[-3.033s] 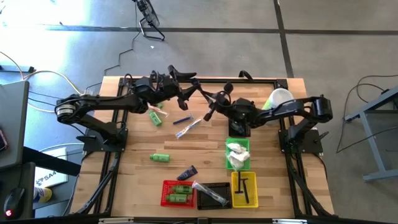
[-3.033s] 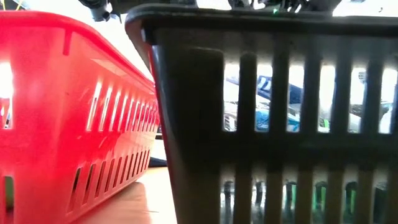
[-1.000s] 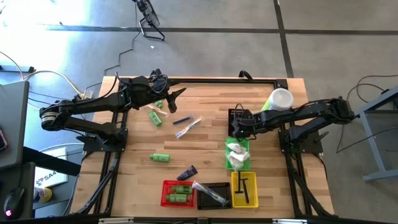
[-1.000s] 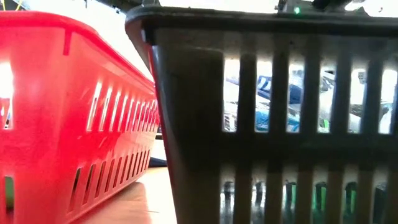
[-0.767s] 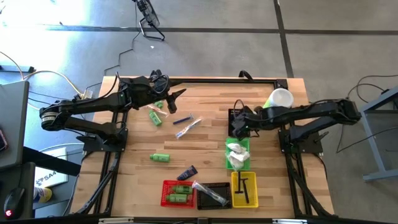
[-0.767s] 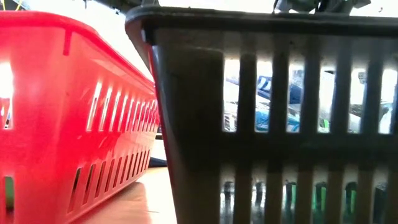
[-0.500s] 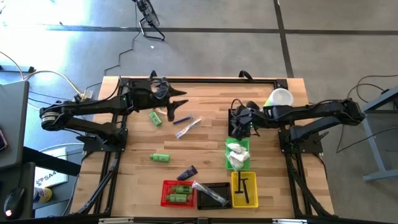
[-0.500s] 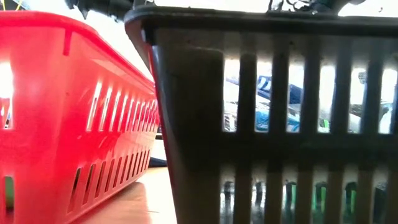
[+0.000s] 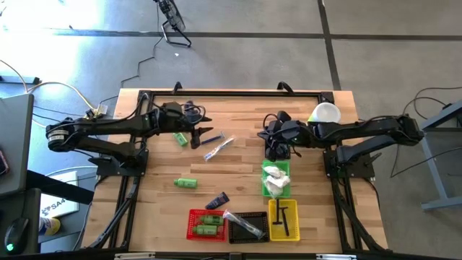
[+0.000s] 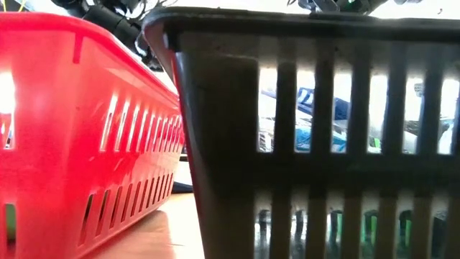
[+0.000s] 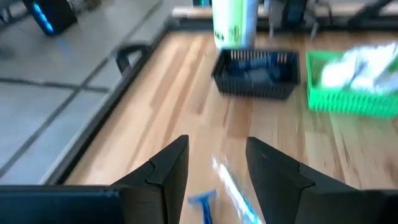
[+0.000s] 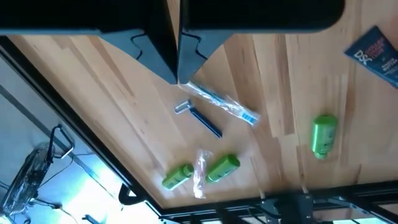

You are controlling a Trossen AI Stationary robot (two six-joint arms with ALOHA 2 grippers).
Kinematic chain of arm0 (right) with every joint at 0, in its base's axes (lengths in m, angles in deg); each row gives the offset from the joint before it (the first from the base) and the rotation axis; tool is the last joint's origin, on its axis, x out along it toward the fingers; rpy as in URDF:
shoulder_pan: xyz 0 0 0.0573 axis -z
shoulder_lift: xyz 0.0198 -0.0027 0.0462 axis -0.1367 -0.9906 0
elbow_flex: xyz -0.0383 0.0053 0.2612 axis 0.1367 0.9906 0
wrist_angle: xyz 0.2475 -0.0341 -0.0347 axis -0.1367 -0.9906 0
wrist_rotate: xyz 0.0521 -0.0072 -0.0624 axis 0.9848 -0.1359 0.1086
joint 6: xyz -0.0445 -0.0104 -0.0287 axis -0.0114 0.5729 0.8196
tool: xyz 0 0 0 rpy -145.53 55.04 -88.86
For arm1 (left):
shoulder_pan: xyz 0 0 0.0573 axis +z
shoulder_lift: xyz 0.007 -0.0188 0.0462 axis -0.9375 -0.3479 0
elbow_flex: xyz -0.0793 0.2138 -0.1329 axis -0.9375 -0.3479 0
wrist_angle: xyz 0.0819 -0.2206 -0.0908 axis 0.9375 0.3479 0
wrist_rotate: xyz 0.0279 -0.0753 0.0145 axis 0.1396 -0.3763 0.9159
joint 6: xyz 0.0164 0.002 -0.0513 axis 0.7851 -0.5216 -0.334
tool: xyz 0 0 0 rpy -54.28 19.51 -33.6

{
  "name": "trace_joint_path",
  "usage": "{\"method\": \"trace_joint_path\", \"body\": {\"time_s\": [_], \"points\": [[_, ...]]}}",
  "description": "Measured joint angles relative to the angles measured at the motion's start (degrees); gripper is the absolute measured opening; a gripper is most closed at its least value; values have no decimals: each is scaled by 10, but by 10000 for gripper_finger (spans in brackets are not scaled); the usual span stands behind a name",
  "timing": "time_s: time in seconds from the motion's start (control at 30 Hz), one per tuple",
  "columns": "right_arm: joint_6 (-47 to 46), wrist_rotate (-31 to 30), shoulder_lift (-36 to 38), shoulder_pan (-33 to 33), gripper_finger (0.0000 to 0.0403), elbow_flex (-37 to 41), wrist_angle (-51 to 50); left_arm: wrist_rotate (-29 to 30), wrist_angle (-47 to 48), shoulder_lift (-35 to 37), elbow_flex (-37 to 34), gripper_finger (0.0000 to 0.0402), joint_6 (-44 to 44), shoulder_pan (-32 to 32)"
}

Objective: Pick & Place Travel size toiletries
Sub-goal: Put the blue razor into the yellow bin

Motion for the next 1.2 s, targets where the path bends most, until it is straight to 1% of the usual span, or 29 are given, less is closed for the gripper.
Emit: {"method": "trace_joint_path", "body": {"time_s": [0.17,0.3,0.57,0.7,0.87,1.07,1.2], "points": [[0,0,0,0,3,0,0,4,37,-15,-12,156,0,0],[0,0,0,0,4,0,0,26,37,-39,-25,156,0,0],[0,2,0,0,4,0,0,26,35,-107,-31,156,-3,0],[0,2,0,0,3,0,0,31,34,-142,-31,156,-41,0],[0,2,0,0,3,0,0,72,35,-186,-31,156,-89,0],[0,2,0,0,4,0,0,72,37,-232,-31,156,-95,0],[0,2,0,0,3,0,0,71,43,-249,-31,156,-95,0]]}}
